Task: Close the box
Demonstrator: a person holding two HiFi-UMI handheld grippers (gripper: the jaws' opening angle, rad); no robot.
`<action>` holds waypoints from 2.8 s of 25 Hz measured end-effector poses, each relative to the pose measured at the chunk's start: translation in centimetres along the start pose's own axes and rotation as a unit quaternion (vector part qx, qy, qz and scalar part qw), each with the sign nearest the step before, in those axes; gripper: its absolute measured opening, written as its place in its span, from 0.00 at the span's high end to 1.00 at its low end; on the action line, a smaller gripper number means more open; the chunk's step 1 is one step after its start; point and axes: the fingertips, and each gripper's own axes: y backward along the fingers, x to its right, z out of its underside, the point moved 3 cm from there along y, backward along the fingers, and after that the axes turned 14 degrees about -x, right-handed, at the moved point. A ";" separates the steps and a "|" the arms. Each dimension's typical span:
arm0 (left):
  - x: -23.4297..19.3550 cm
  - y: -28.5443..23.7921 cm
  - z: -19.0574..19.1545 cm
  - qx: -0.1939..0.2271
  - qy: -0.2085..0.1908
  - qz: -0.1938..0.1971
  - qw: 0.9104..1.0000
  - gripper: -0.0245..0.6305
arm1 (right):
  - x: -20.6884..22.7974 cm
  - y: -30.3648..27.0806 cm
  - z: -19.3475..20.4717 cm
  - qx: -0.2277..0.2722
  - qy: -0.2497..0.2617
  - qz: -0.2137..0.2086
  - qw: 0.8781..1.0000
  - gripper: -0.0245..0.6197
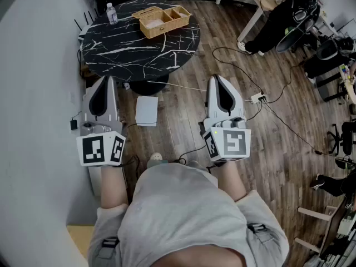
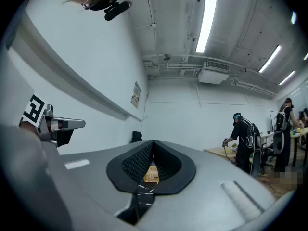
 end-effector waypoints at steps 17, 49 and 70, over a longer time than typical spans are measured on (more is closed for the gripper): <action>-1.2 -0.1 0.3 -0.001 -0.002 -0.002 1.000 0.87 | -1.0 -1.2 -0.4 0.007 -0.008 -0.004 1.000 0.95; -8.5 -11.7 1.3 -0.014 0.000 -0.039 0.999 0.87 | -0.7 -18.2 -2.4 0.030 0.009 -0.051 0.998 0.95; -3.9 -27.4 -0.6 0.003 0.000 -0.094 0.996 0.87 | 11.5 -30.4 -1.8 0.036 0.008 -0.114 0.993 0.95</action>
